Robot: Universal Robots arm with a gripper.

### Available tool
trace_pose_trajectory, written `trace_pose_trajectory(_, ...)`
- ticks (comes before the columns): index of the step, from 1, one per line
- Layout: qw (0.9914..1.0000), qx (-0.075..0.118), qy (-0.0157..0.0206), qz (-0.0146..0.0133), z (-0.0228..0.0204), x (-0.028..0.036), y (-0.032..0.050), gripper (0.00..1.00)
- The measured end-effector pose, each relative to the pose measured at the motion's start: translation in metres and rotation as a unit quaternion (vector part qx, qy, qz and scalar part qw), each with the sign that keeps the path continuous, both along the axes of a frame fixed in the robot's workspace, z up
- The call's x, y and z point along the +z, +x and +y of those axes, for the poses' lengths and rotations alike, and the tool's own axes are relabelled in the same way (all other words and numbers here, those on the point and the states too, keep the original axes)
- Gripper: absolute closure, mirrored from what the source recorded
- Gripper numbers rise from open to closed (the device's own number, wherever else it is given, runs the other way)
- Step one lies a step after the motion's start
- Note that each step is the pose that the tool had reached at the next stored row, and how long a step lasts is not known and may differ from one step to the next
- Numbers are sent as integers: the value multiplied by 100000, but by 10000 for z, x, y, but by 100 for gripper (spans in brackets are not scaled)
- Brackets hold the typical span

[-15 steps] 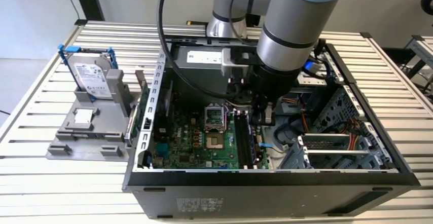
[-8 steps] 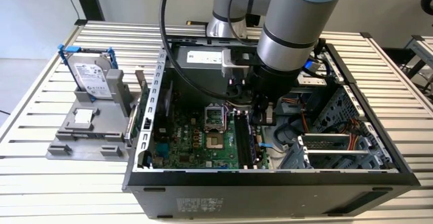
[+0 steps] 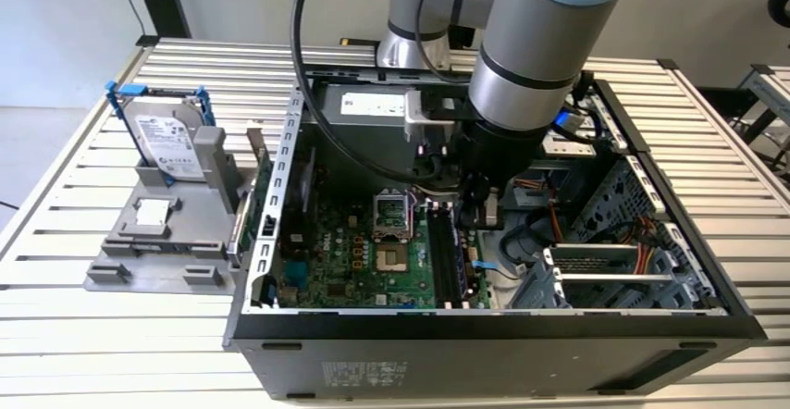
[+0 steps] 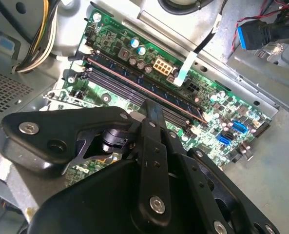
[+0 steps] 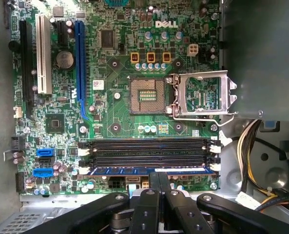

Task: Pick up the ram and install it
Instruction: 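Press down the ram until it locks into place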

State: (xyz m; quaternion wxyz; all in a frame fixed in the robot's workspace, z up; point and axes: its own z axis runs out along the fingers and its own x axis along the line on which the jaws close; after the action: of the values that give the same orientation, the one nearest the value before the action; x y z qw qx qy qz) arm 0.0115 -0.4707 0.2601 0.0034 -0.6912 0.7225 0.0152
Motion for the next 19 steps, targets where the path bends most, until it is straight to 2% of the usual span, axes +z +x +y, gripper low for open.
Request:
trace_pose_trajectory(6, 100000, -3, -19, 5, 0, -55, 9, 100)
trace_pose_trajectory(19, 100000, 2, -179, 4, 0, -287, 21, 100)
